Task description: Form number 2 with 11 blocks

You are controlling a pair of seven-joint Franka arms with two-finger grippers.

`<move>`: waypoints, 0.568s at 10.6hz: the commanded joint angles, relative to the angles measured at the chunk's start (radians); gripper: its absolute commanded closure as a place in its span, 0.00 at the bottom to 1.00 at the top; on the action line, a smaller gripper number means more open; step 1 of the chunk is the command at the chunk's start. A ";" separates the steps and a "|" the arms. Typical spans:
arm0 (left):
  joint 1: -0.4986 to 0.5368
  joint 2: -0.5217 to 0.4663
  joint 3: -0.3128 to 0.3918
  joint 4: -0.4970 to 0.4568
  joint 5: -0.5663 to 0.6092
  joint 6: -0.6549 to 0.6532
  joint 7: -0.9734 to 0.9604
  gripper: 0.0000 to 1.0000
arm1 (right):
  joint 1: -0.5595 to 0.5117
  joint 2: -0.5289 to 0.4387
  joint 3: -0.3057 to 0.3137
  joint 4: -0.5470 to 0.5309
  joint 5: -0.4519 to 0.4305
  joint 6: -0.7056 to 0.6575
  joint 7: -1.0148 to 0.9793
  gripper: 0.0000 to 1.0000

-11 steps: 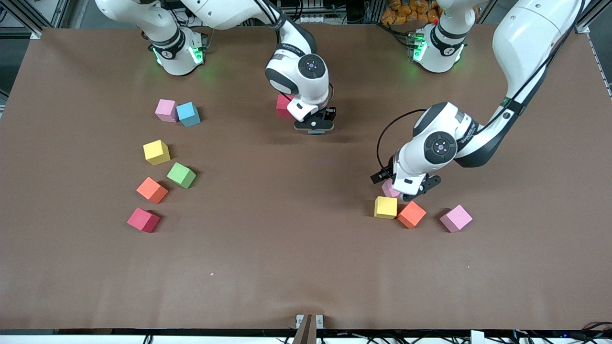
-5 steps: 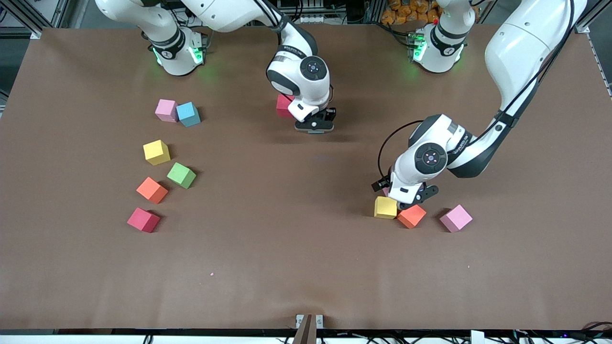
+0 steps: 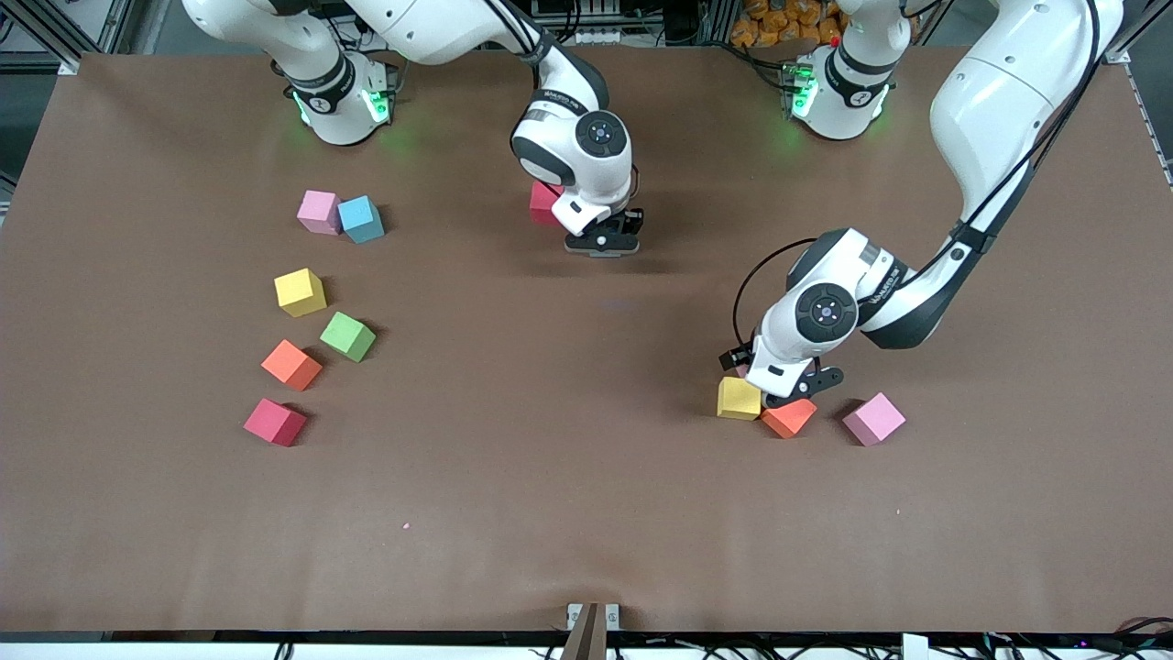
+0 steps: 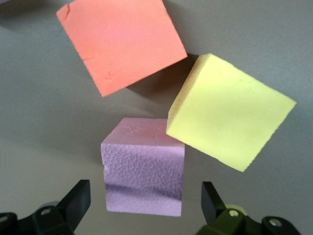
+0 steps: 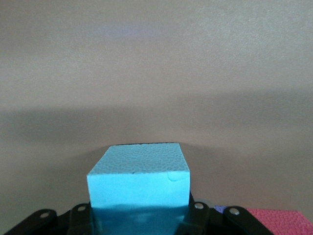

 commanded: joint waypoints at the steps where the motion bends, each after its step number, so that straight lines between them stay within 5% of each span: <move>1: -0.009 0.019 0.016 0.023 0.025 -0.014 0.033 0.00 | 0.016 0.018 -0.009 0.029 -0.022 -0.008 0.028 0.65; 3: -0.009 0.031 0.016 0.037 0.023 -0.014 0.028 0.00 | 0.016 0.018 -0.008 0.031 -0.022 -0.008 0.030 0.59; 5: -0.009 0.034 0.016 0.038 0.023 -0.014 0.028 0.00 | 0.016 0.018 -0.008 0.029 -0.022 -0.008 0.030 0.12; 6: -0.009 0.035 0.016 0.038 0.023 -0.014 0.028 0.00 | 0.016 0.018 -0.009 0.029 -0.022 -0.009 0.028 0.00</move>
